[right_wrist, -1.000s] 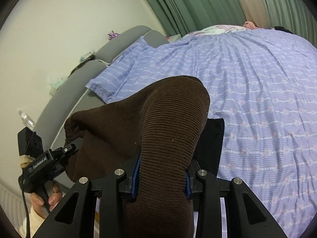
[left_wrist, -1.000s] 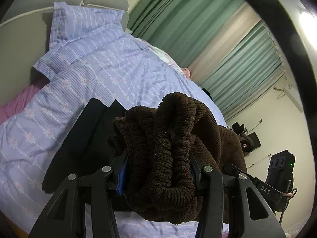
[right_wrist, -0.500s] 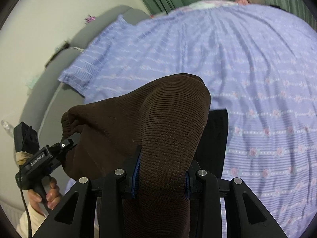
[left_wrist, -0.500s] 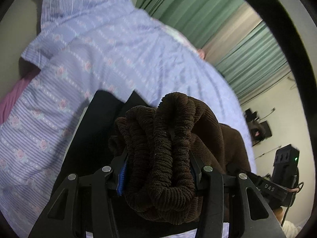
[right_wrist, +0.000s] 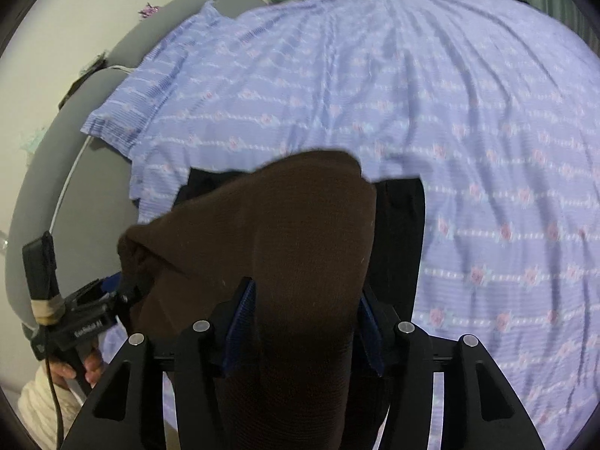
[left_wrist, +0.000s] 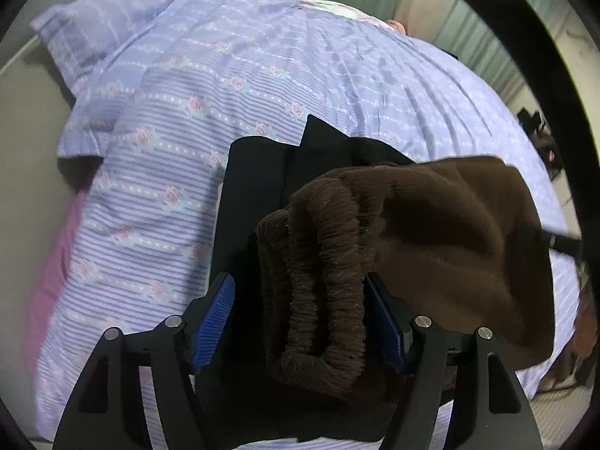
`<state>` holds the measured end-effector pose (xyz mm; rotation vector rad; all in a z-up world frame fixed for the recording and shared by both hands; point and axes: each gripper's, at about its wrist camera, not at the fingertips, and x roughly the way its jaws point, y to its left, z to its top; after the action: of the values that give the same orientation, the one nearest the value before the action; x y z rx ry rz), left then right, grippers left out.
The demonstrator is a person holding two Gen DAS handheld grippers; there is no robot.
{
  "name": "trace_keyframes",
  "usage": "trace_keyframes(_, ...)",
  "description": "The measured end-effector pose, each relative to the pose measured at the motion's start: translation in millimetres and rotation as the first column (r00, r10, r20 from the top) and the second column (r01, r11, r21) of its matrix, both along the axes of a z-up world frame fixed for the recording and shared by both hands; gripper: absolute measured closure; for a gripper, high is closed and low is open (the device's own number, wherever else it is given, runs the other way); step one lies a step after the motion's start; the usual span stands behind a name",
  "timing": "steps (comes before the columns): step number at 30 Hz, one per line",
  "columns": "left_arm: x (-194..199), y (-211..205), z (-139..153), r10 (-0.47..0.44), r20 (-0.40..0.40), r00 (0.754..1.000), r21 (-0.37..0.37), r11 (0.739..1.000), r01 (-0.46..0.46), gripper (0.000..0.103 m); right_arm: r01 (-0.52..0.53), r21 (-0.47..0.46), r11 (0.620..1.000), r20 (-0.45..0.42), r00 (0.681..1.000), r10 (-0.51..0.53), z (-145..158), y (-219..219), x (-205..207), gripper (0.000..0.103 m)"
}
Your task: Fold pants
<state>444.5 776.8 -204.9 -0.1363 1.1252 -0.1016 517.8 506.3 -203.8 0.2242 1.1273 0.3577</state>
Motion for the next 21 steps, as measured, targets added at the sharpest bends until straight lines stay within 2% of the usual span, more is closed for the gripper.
trace_keyframes(3,-2.9,-5.5,1.9,-0.029,0.008,1.000,0.048,0.998,0.029,0.032,0.019,-0.025,0.999,0.033,0.999,-0.019,3.8,-0.6,10.0,0.047)
trace_keyframes(6,-5.9,-9.9,2.8,-0.052,0.018,0.998,0.080,0.996,0.051,0.032,0.040,-0.051,0.998,0.033,0.999,-0.039,-5.3,-4.1,28.8,0.047)
trace_keyframes(11,-7.5,-5.1,-1.5,-0.043,0.006,0.999,0.055,0.998,0.043,0.026,0.030,-0.104,0.994,-0.007,0.999,-0.031,-28.3,-3.4,54.4,0.046)
trace_keyframes(13,-8.8,-1.6,-1.4,-0.021,-0.003,1.000,0.040,0.999,0.021,0.025,0.027,-0.138,0.990,0.005,1.000,-0.026,-26.7,-0.6,52.5,0.038)
trace_keyframes(17,-13.7,10.7,7.5,0.069,-0.025,0.997,-0.048,0.996,-0.070,0.024,0.007,-0.199,0.980,0.052,0.999,0.003,-6.2,2.7,32.1,0.033)
trace_keyframes(21,-27.0,22.3,27.5,0.158,-0.017,0.987,-0.190,0.969,-0.158,0.020,-0.052,-0.245,0.968,0.135,0.987,0.087,26.2,4.3,-5.6,0.029)
